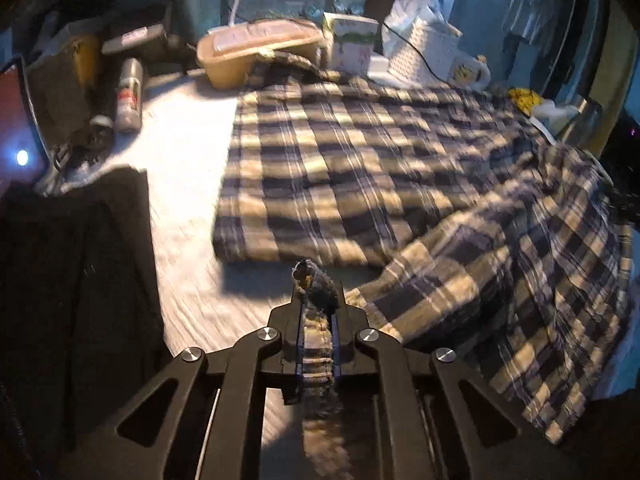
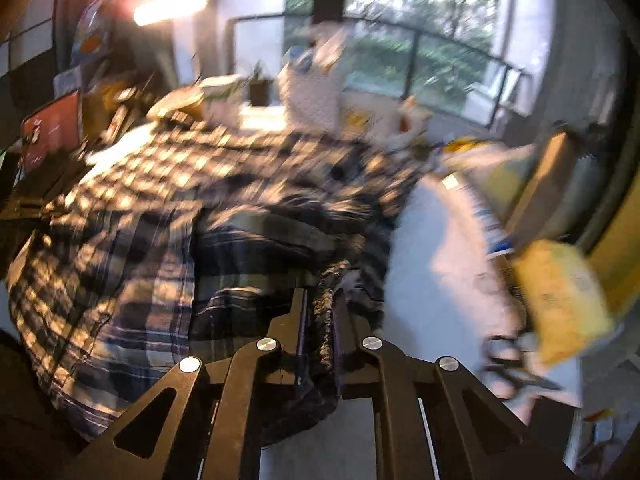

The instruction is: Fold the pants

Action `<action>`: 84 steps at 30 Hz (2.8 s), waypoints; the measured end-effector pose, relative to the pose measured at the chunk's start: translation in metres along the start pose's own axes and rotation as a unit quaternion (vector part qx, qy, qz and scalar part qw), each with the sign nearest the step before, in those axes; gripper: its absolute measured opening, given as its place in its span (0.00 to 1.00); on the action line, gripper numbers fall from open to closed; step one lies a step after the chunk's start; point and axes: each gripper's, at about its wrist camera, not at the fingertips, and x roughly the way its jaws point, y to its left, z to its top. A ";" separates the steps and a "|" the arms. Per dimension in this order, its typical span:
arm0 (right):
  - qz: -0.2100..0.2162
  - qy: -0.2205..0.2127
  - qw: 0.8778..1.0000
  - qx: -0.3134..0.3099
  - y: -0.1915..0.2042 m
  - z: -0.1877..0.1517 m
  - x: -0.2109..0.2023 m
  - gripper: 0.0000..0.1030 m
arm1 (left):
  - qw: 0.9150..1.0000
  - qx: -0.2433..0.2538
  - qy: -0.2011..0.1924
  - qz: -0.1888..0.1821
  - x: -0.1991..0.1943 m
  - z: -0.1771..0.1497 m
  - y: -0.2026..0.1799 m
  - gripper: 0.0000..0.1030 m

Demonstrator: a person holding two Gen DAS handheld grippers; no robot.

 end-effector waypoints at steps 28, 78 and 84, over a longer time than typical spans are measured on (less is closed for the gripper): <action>-0.134 0.006 0.987 0.085 0.002 -0.062 -0.063 0.10 | 0.993 0.072 -0.094 -0.024 -0.089 -0.049 -0.024 0.53; -0.104 -0.020 0.988 0.111 0.035 -0.071 -0.080 0.84 | 0.974 0.222 -0.012 0.048 -0.071 -0.153 -0.071 0.77; -0.109 -0.011 0.988 0.105 0.035 -0.075 -0.076 0.84 | 0.978 0.210 -0.015 -0.006 -0.084 -0.149 -0.065 0.49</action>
